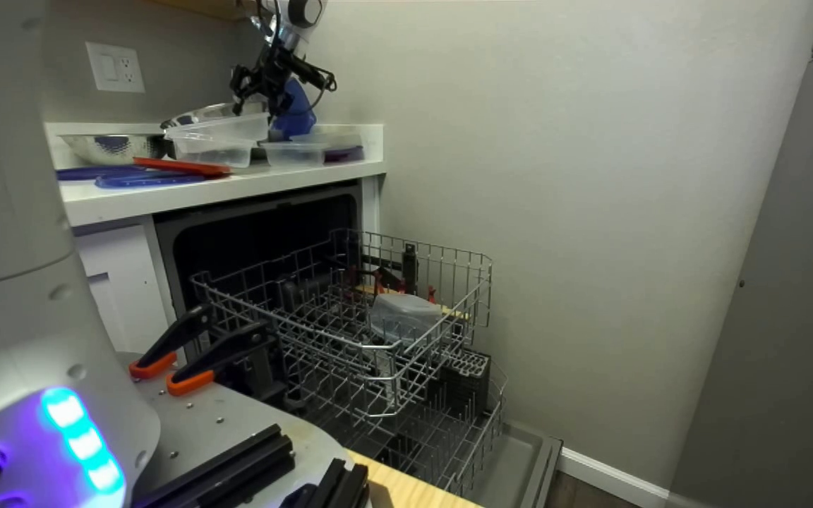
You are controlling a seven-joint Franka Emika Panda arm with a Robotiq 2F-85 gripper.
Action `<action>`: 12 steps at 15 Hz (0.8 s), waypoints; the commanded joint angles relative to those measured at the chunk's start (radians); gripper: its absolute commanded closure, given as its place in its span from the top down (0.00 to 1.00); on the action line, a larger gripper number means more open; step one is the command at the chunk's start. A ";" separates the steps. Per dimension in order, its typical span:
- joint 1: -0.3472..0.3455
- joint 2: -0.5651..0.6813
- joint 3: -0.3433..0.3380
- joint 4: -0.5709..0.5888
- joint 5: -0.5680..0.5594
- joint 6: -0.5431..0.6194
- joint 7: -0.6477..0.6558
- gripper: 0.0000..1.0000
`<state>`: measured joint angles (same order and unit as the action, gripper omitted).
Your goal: Remove the left bowl out of the dishwasher
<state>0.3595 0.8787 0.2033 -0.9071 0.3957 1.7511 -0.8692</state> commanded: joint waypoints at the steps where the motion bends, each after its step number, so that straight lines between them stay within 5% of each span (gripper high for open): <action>1: 0.000 -0.023 -0.005 -0.035 -0.006 0.025 -0.015 1.00; 12: -0.006 -0.167 -0.039 -0.106 -0.007 0.064 0.004 1.00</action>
<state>0.3584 0.8101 0.1786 -0.9092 0.3957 1.7667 -0.8692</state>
